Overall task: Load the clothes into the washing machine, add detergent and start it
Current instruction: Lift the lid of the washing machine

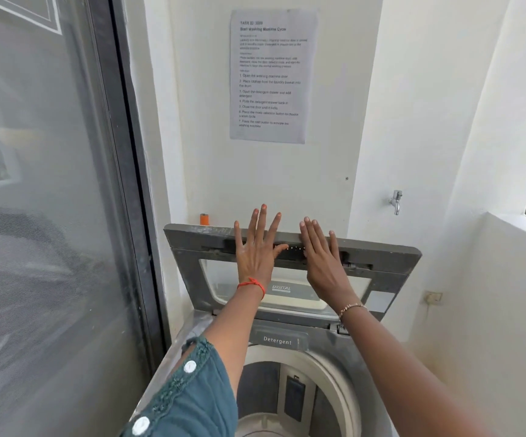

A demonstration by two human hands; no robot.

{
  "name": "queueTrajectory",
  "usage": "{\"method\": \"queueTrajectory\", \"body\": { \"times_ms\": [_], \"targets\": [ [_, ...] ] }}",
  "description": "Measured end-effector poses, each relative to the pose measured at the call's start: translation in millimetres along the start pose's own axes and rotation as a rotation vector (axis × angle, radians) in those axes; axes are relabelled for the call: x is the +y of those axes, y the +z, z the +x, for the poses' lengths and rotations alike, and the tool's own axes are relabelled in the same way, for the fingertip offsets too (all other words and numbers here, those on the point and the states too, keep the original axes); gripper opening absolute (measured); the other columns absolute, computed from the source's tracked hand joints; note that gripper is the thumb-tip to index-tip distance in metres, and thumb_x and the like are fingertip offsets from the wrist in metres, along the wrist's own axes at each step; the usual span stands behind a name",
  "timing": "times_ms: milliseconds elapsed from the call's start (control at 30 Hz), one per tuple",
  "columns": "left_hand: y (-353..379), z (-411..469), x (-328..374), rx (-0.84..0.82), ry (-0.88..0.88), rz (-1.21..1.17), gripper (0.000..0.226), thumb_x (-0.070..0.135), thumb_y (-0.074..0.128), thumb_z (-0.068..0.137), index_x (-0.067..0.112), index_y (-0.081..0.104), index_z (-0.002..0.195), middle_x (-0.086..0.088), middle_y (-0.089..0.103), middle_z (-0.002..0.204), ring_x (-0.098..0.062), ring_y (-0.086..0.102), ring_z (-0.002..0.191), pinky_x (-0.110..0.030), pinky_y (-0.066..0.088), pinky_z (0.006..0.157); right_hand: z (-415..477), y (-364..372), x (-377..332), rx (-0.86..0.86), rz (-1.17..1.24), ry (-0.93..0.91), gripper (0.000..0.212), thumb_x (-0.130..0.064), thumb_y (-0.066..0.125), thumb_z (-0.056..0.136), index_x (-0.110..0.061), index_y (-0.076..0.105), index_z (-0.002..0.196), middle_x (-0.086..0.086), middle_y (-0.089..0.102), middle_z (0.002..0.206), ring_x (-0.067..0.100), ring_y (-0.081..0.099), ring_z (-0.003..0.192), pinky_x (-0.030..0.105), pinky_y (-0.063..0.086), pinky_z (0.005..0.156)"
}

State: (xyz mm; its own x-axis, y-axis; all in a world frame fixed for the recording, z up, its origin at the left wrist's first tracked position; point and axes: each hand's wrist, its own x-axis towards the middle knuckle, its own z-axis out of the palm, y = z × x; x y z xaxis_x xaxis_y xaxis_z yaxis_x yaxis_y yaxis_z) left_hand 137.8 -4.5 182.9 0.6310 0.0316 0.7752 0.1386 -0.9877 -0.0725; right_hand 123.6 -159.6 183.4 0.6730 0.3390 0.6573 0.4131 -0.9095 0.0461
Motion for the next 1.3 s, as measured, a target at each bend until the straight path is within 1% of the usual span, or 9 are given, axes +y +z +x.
{"method": "queueTrajectory", "body": {
  "times_ms": [133, 300, 500, 800, 933, 1067, 1133, 1200, 1300],
  "targets": [
    [9.5, 2.3, 5.2, -0.01, -0.05, -0.066, 0.083, 0.055, 0.034, 0.09, 0.03, -0.023, 0.145, -0.005, 0.0, 0.158, -0.026, -0.014, 0.142, -0.054, -0.005, 0.112, 9.9, 6.6, 1.6, 0.017, -0.061, 0.018, 0.078, 0.006, 0.051, 0.08, -0.006, 0.013, 0.147, 0.009, 0.019, 0.155, 0.02, 0.009, 0.144, 0.039, -0.008, 0.115],
    [12.2, 20.4, -3.1, -0.092, 0.04, -0.121, 0.07, 0.062, 0.013, 0.086, 0.028, 0.006, 0.147, -0.007, 0.02, 0.156, -0.028, 0.002, 0.142, -0.057, 0.018, 0.11, 27.5, 5.7, 8.8, -0.061, -0.075, -0.011, 0.06, -0.019, 0.032, 0.099, -0.007, -0.002, 0.147, 0.007, -0.001, 0.157, 0.02, -0.006, 0.144, 0.039, -0.011, 0.113],
    [25.7, 40.2, -4.9, -0.176, 0.137, -0.187, 0.076, 0.067, -0.003, 0.079, 0.033, -0.018, 0.144, 0.0, -0.019, 0.153, -0.021, -0.038, 0.134, -0.053, -0.013, 0.11, 49.0, 10.1, 16.1, -0.11, -0.104, 0.005, 0.062, -0.03, 0.03, 0.1, -0.005, -0.001, 0.147, 0.008, -0.004, 0.157, 0.023, -0.007, 0.145, 0.039, -0.013, 0.112],
    [46.3, 64.5, -8.4, -0.194, 0.198, -0.2, 0.075, 0.065, -0.007, 0.078, 0.029, -0.017, 0.142, -0.001, -0.014, 0.157, -0.029, -0.027, 0.136, -0.053, -0.019, 0.106, 76.4, 26.2, 25.1, -0.162, -0.142, 0.071, 0.065, -0.04, 0.024, 0.1, -0.005, -0.005, 0.147, 0.007, -0.01, 0.157, 0.02, -0.012, 0.145, 0.039, -0.011, 0.115],
    [67.9, 66.5, -10.2, -0.177, 0.219, -0.224, 0.073, 0.063, -0.002, 0.082, 0.025, -0.008, 0.144, 0.0, -0.002, 0.158, -0.031, -0.01, 0.143, -0.054, -0.014, 0.108, 81.3, 37.3, 31.0, -0.222, -0.103, 0.11, 0.065, -0.04, 0.023, 0.1, -0.006, -0.004, 0.148, 0.007, -0.008, 0.157, 0.019, -0.011, 0.145, 0.038, -0.01, 0.116],
    [87.6, 61.2, -7.5, -0.108, 0.181, -0.281, 0.071, 0.058, 0.02, 0.088, 0.018, 0.023, 0.146, -0.004, 0.039, 0.148, -0.034, 0.033, 0.137, -0.058, 0.019, 0.107, 85.1, 43.9, 33.1, -0.278, -0.034, 0.16, 0.065, -0.042, 0.024, 0.099, -0.006, -0.001, 0.148, 0.008, -0.004, 0.158, 0.021, -0.009, 0.145, 0.039, -0.006, 0.117],
    [91.2, 62.8, -3.3, -0.08, 0.149, -0.287, 0.068, 0.057, 0.023, 0.087, 0.017, 0.026, 0.142, -0.003, 0.045, 0.143, -0.033, 0.038, 0.134, -0.057, 0.025, 0.106, 86.6, 45.3, 33.3, -0.274, -0.032, 0.162, 0.066, -0.044, 0.024, 0.099, -0.006, 0.0, 0.148, 0.008, -0.004, 0.158, 0.021, -0.01, 0.145, 0.04, -0.007, 0.116],
    [93.6, 61.7, 0.4, -0.068, 0.133, -0.289, 0.07, 0.058, 0.022, 0.088, 0.017, 0.022, 0.144, -0.003, 0.041, 0.147, -0.032, 0.032, 0.138, -0.056, 0.02, 0.112, 85.7, 47.9, 34.1, -0.261, -0.03, 0.156, 0.068, -0.044, 0.025, 0.099, -0.006, -0.001, 0.148, 0.008, -0.005, 0.158, 0.02, -0.011, 0.145, 0.039, -0.008, 0.116],
    [100.0, 57.3, 0.3, -0.051, 0.135, -0.279, 0.074, 0.06, 0.02, 0.089, 0.021, 0.005, 0.15, 0.0, 0.016, 0.156, -0.024, 0.001, 0.145, -0.052, -0.001, 0.114, 81.9, 52.2, 35.6, -0.225, -0.02, 0.14, 0.068, -0.041, 0.028, 0.099, -0.006, -0.004, 0.148, 0.007, -0.008, 0.157, 0.02, -0.012, 0.145, 0.038, -0.01, 0.116]
  ]
}}
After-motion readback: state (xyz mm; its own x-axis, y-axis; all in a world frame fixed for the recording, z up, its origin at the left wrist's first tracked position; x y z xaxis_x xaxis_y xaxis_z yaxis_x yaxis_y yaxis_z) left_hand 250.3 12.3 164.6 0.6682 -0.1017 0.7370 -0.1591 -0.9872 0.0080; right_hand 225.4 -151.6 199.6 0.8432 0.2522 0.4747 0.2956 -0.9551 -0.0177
